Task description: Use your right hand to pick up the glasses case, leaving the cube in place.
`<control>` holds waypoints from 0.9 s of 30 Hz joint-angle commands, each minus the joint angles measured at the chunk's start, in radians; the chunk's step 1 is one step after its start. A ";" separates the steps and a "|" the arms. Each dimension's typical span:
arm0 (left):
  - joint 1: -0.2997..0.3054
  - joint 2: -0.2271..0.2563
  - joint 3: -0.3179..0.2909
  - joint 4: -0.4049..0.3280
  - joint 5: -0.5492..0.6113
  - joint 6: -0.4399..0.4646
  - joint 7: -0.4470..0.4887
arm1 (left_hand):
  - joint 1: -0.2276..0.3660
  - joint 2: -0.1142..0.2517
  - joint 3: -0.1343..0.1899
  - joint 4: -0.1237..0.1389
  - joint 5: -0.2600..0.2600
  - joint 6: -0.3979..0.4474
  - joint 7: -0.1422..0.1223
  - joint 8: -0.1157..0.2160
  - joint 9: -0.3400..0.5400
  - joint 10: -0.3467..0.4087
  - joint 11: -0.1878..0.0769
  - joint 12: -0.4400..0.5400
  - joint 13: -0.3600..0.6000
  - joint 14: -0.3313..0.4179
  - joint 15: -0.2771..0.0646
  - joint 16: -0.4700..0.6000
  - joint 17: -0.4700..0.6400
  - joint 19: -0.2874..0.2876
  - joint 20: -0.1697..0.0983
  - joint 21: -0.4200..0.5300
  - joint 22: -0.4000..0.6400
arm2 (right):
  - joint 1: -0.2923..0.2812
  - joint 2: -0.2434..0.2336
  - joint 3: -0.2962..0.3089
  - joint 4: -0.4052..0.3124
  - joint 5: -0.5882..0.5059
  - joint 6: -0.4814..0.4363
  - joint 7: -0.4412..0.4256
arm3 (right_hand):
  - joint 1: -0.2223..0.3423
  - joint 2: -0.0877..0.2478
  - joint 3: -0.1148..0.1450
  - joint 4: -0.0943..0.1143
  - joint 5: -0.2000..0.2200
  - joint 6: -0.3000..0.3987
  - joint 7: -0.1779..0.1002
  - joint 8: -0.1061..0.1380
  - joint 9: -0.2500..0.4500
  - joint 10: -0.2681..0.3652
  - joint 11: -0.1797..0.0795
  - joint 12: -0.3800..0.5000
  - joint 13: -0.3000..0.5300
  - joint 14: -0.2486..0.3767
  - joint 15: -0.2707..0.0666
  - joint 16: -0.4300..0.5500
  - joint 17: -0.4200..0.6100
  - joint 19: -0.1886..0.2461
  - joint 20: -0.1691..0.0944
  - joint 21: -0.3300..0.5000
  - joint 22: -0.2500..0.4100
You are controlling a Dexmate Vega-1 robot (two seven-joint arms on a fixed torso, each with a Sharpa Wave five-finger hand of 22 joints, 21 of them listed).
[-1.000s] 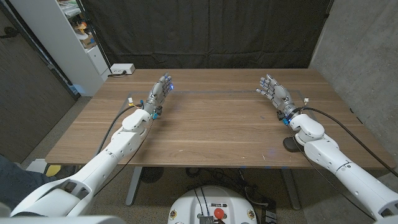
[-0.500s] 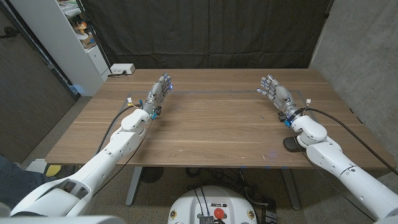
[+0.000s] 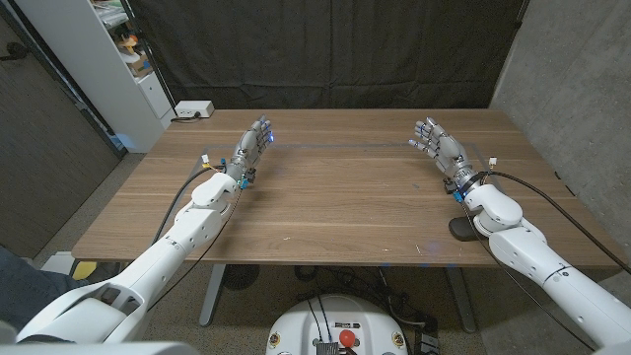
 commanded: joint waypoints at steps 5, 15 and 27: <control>0.007 0.005 0.003 -0.020 0.002 0.009 0.006 | 0.006 0.004 -0.001 -0.005 0.000 0.006 0.006 0.003 0.003 0.009 0.006 0.001 0.002 -0.001 0.005 0.004 0.004 -0.010 0.004 0.005 0.005 | -0.042 -0.022 0.025 -0.039 -0.001 0.018 0.002 | 0.002 0.005 0.003 -0.005 0.005 0.007 0.000 0.006 0.005 0.011 0.002 0.002 0.004 0.010 -0.002 0.003 -0.001 0.010 0.002 0.004 0.002; 0.017 0.010 0.002 -0.040 0.004 0.013 0.016 | 0.006 0.005 -0.001 -0.006 0.000 0.005 0.006 0.003 0.003 0.009 0.007 0.001 0.002 -0.001 0.005 0.004 0.004 -0.010 0.004 0.005 0.005 | -0.065 -0.033 0.037 -0.055 0.000 0.032 0.007 | 0.001 0.007 0.003 -0.006 0.005 0.007 -0.001 0.006 0.005 0.012 0.000 0.002 0.004 0.011 -0.002 0.004 -0.002 0.011 0.002 0.004 0.002; 0.028 0.016 0.001 -0.064 0.008 0.017 0.028 | 0.006 0.006 -0.001 -0.008 -0.001 0.006 0.007 0.002 0.003 0.008 0.005 0.000 0.002 -0.001 0.005 0.004 0.004 -0.010 0.004 0.005 0.005 | -0.088 -0.044 0.051 -0.070 -0.003 0.053 0.012 | 0.001 0.007 0.003 -0.007 0.005 0.009 -0.002 0.006 0.005 0.015 -0.001 0.003 0.004 0.014 -0.005 0.004 -0.004 0.013 0.001 0.004 0.002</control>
